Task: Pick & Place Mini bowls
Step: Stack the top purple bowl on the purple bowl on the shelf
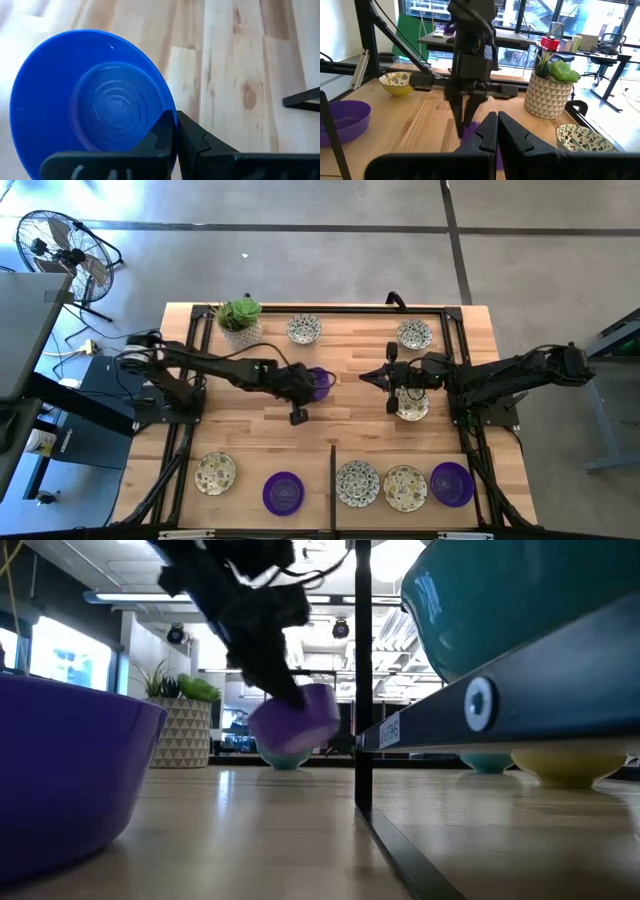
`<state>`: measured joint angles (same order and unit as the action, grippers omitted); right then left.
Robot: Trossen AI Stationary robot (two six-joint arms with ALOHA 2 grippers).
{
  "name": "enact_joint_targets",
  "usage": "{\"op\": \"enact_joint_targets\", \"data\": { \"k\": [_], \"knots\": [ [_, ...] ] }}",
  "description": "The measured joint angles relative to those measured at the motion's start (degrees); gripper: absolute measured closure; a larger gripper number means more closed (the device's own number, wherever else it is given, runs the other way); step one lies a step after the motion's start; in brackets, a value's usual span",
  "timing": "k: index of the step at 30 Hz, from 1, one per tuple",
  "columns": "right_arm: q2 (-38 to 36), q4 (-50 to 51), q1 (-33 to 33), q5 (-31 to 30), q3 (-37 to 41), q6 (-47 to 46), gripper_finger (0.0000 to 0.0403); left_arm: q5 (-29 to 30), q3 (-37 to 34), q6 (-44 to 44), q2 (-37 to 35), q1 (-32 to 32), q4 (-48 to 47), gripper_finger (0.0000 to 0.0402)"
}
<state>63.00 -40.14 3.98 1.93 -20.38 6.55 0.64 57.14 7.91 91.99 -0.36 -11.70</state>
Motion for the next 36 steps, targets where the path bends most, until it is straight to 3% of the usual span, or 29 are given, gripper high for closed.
{"op": "enact_joint_targets", "data": {
  "k": [13,18,27,32,36],
  "knots": [
    [0.07,0.50,-0.01,0.00,0.00,0.11,0.0403,-5.83,10.43,-2.02,11.53,-0.02,4.24,0.0393],
    [0.06,0.69,-0.01,0.00,-0.02,0.07,0.0403,-9.23,11.71,-1.69,11.99,0.00,3.43,0.0356],
    [0.04,0.88,0.01,0.00,-0.02,-0.04,0.0403,-6.99,17.48,-4.11,11.14,-0.01,-5.49,0.0289],
    [0.04,1.33,-0.01,0.00,-0.02,-0.13,0.0403,-5.95,17.71,-6.69,10.02,-0.02,-8.19,0.0296],
    [0.07,2.57,-0.01,-0.02,-0.02,-1.29,0.0403,-3.63,13.89,-6.51,7.76,-0.02,-4.14,0.0331]
  ]
}}
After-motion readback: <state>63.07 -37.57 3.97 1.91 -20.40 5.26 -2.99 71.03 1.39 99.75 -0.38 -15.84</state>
